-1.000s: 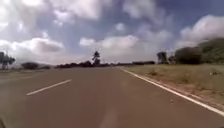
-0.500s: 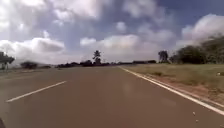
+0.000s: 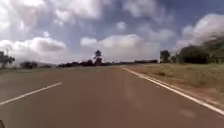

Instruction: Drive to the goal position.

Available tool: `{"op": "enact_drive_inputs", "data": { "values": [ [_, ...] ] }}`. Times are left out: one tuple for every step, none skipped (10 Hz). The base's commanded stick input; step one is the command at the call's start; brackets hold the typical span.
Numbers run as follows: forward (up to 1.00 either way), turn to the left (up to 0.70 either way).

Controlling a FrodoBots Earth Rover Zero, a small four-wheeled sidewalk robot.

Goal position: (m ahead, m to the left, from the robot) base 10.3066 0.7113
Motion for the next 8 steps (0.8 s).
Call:
{"op": "enact_drive_inputs", "data": {
  "values": [
    [1.00,0.00],
    [1.00,0.00],
    [1.00,0.00],
    [1.00,0.00],
    [1.00,0.00],
    [1.00,0.00],
    [1.00,0.00],
    [1.00,0.00]
  ]
}}
